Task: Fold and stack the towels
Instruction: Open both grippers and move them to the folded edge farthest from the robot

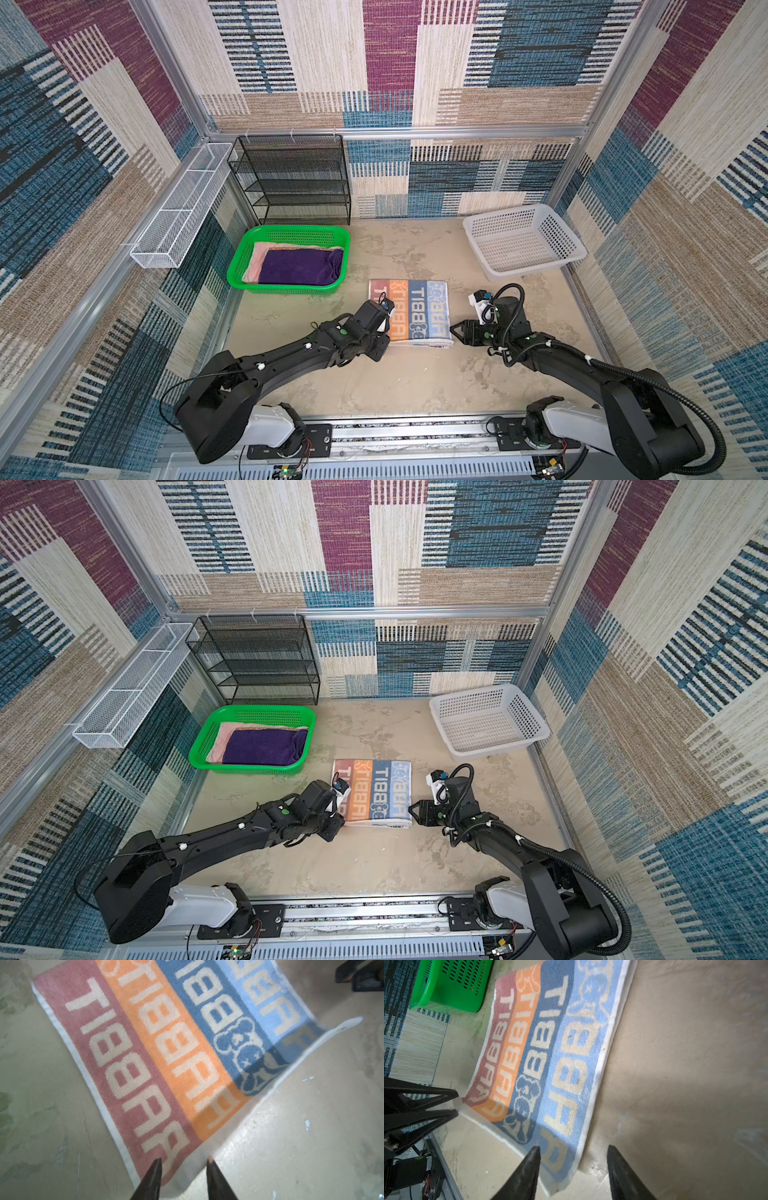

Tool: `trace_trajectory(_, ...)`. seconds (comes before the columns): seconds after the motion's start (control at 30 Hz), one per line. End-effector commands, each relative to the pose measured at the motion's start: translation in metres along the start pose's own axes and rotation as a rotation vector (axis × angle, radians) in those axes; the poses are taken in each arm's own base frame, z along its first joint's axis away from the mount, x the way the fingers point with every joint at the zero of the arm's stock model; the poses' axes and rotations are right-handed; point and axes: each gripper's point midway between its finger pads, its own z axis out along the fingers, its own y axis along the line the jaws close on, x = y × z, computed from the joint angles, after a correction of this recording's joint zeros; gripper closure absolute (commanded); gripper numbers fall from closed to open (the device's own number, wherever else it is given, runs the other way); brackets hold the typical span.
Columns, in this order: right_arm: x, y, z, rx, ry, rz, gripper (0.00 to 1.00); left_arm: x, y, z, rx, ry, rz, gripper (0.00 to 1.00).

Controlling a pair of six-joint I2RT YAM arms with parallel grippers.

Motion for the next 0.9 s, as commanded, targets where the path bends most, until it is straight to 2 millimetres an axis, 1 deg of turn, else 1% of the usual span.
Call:
trace_trajectory(0.0, -0.017, 0.0, 0.0, 0.02, -0.045, -0.013, 0.42, -0.009, -0.006, -0.007, 0.029, -0.056, 0.003, 0.55)
trace_trajectory(0.03, -0.02, 0.0, 0.0, 0.025, -0.053, -0.017, 0.4, -0.01, -0.006, -0.01, 0.033, -0.072, 0.003, 0.51)
trace_trajectory(0.1, -0.026, -0.001, 0.001, 0.041, -0.066, -0.021, 0.37, -0.013, -0.007, -0.017, 0.042, -0.11, 0.002, 0.41)
trace_trajectory(0.2, -0.04, -0.006, 0.002, 0.08, -0.1, -0.027, 0.33, -0.023, -0.002, -0.026, 0.022, -0.189, -0.017, 0.2)
trace_trajectory(0.3, -0.057, -0.012, 0.004, 0.126, -0.14, -0.023, 0.32, -0.037, 0.008, -0.031, -0.021, -0.228, -0.036, 0.1)
trace_trajectory(0.37, -0.07, -0.014, 0.007, 0.143, -0.163, -0.02, 0.32, -0.047, 0.015, -0.028, -0.039, -0.219, -0.06, 0.06)
trace_trajectory(0.47, -0.086, -0.016, 0.018, 0.153, -0.175, -0.017, 0.33, -0.067, 0.032, -0.019, -0.075, -0.194, -0.099, 0.03)
trace_trajectory(0.53, -0.097, -0.021, 0.028, 0.172, -0.177, -0.013, 0.33, -0.079, 0.049, -0.011, -0.119, -0.167, -0.134, 0.03)
trace_trajectory(0.63, -0.11, -0.029, 0.043, 0.183, -0.165, -0.003, 0.35, -0.091, 0.076, 0.004, -0.175, -0.123, -0.209, 0.04)
trace_trajectory(0.7, -0.118, -0.032, 0.054, 0.187, -0.156, -0.001, 0.37, -0.097, 0.09, 0.011, -0.189, -0.097, -0.255, 0.06)
trace_trajectory(0.73, -0.122, -0.034, 0.059, 0.189, -0.157, -0.002, 0.37, -0.099, 0.096, 0.015, -0.192, -0.088, -0.276, 0.07)
trace_trajectory(0.87, -0.131, -0.043, 0.078, 0.2, -0.148, 0.004, 0.4, -0.112, 0.109, 0.026, -0.19, -0.089, -0.316, 0.08)
